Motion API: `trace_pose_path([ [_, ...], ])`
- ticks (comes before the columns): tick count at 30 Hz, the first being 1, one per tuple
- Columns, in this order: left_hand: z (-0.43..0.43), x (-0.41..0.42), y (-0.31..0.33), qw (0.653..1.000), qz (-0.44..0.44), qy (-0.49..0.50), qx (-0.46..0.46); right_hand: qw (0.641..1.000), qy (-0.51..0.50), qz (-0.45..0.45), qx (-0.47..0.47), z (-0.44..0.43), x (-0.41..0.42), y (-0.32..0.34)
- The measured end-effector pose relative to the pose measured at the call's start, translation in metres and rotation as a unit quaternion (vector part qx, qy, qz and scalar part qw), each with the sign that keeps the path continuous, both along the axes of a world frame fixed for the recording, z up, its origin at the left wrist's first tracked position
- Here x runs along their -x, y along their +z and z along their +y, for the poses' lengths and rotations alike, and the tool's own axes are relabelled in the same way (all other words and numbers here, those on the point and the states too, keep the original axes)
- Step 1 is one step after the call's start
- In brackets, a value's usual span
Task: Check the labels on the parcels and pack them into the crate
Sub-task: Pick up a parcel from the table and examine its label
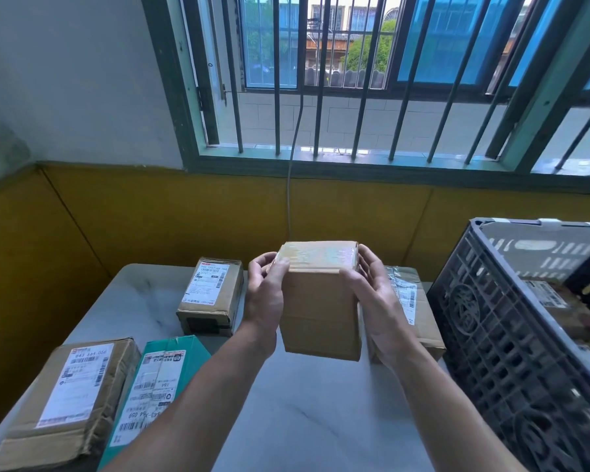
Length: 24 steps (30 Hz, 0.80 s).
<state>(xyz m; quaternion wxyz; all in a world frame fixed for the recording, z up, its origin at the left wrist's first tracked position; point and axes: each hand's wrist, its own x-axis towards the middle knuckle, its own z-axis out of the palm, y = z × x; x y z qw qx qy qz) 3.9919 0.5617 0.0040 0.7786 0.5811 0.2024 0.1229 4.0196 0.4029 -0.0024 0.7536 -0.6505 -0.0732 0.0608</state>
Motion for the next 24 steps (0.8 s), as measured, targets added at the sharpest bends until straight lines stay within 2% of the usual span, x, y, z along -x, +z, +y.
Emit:
trace_pose_path([
  [12,-0.0052,-0.0001,-0.0013,0.999,-0.042,0.024,-0.001,0.997,-0.051,0.050,0.003,-0.0005,0.0003,-0.0029],
  [20,-0.0093,0.0029,-0.0007,0.997,-0.070,0.018,-0.019,0.996,-0.045,0.049,0.062,-0.0031,0.0029,-0.0003],
  [24,-0.0083,-0.0001,-0.0008,0.994,-0.042,0.031,-0.095,0.996,-0.049,0.051,0.060,-0.0018,0.0046,-0.0017],
])
